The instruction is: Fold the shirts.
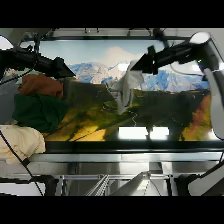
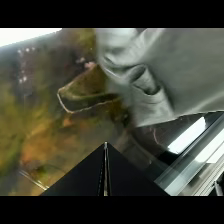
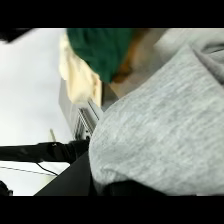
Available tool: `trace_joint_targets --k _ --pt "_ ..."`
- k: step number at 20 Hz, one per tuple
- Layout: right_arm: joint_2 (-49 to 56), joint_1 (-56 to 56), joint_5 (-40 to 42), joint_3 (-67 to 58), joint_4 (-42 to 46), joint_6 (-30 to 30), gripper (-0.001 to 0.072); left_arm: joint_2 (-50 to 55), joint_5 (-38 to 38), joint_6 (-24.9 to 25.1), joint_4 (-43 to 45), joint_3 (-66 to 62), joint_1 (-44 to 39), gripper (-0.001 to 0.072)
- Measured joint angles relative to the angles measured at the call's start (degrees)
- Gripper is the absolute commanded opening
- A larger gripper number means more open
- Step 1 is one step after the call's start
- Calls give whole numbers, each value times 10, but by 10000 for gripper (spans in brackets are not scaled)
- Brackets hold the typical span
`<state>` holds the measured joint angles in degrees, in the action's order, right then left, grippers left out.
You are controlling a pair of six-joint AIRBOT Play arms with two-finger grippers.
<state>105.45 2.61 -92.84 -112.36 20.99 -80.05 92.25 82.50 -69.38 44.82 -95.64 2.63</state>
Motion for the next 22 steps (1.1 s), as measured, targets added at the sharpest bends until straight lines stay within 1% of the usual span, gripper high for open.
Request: trace_joint_targets --k 2,5,7,10,13,17,19,20,22 --pt "-36 -10 15 -10 1 -6 22 0 0 0 0 0 -4 -1" --pt "-63 -41 28 -17 4 -13 21 0 1 5 0 0 -14 -1" --pt "-71 -73 35 -19 31 -21 21 0 8 7 2 0 -23 -1" --pt "-76 -138 57 -20 92 -49 21 0 13 9 2 0 -35 -1" --pt "-78 -210 112 -20 132 -74 21 0 14 9 2 0 -49 -1" --pt "-68 -297 240 -20 202 -98 22 0 8 10 2 0 -69 -1" --pt "-57 -339 288 -20 222 -105 21 0 -3 10 2 0 -78 -1" --pt "-53 -360 299 -20 231 -109 21 0 -9 10 2 0 -83 -1" --pt "-49 -402 290 -20 269 -132 21 0 -20 10 2 0 -90 -1"
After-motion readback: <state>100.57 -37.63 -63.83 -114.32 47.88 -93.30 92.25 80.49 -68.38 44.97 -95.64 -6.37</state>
